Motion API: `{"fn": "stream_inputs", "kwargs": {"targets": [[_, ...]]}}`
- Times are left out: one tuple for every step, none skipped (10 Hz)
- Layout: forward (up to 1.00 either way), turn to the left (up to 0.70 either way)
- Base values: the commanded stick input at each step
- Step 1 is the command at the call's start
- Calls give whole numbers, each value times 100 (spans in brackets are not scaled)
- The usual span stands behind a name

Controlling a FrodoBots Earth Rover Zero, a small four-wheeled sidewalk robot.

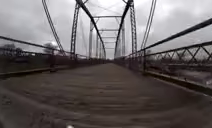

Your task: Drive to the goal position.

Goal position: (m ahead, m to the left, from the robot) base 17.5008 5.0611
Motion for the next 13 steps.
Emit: {"fn": "stream_inputs", "kwargs": {"targets": [[100,0],[100,0],[100,0],[100,0],[100,0],[100,0],[100,0],[100,0],[100,0],[100,0],[100,0],[100,0],[100,0]]}}
